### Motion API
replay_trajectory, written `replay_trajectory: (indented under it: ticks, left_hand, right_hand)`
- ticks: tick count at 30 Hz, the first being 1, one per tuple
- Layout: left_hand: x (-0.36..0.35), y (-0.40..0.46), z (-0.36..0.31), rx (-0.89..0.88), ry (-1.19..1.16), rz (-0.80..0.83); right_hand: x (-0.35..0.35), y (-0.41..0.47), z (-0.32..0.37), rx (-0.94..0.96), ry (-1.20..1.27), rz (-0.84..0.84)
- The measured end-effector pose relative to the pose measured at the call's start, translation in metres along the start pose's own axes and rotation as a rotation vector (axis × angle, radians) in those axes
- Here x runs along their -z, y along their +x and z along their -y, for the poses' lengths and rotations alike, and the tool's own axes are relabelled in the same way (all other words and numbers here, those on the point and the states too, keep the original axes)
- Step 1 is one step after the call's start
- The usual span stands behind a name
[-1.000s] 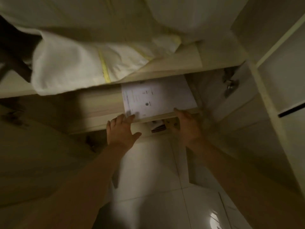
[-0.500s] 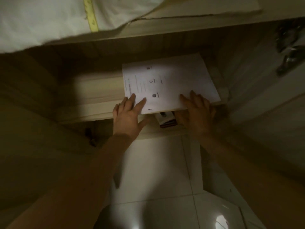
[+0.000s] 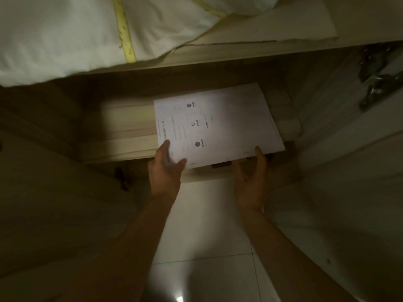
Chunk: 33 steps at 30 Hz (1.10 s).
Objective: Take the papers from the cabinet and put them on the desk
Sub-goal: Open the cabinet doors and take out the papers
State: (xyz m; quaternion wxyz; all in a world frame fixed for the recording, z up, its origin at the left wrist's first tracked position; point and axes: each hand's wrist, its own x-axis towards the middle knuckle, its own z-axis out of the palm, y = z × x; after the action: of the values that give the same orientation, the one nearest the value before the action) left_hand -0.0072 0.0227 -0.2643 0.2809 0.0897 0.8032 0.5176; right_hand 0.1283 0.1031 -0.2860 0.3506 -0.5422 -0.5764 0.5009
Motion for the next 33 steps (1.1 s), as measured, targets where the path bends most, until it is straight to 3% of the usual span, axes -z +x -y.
replay_trajectory:
  ticks: [2,7,10,12,18,22,29,31,33]
  left_hand:
    - [0.000,-0.002,0.003,0.000,-0.044,-0.010]
    - [0.001,-0.027,0.013,-0.028,-0.043,0.115]
    - [0.000,-0.039,0.026,-0.106,-0.081,0.244]
    - [0.003,-0.038,0.027,-0.115,-0.064,0.246]
    - [0.027,0.001,-0.004,-0.012,-0.213,0.171]
    - [0.040,0.015,-0.015,-0.018,-0.030,0.366]
    - [0.035,0.021,-0.029,-0.024,0.088,0.533]
    - [0.027,0.022,-0.029,-0.033,0.171,0.641]
    - [0.018,0.021,-0.025,-0.046,0.205,0.643]
  right_hand:
    - [-0.014,-0.008,0.008,-0.076,0.190,0.024]
    - [-0.033,-0.023,0.016,-0.197,0.356,0.159]
    - [-0.030,-0.024,0.011,-0.284,0.343,0.116]
    - [-0.024,-0.021,0.008,-0.292,0.318,0.133]
    - [0.021,-0.003,0.001,-0.289,0.301,0.393]
    - [0.048,0.011,-0.003,-0.330,0.283,0.508]
    - [0.076,0.027,-0.003,-0.351,0.264,0.507]
    - [0.080,0.024,-0.005,-0.314,0.198,0.491]
    - [0.081,0.019,-0.009,-0.265,0.178,0.442]
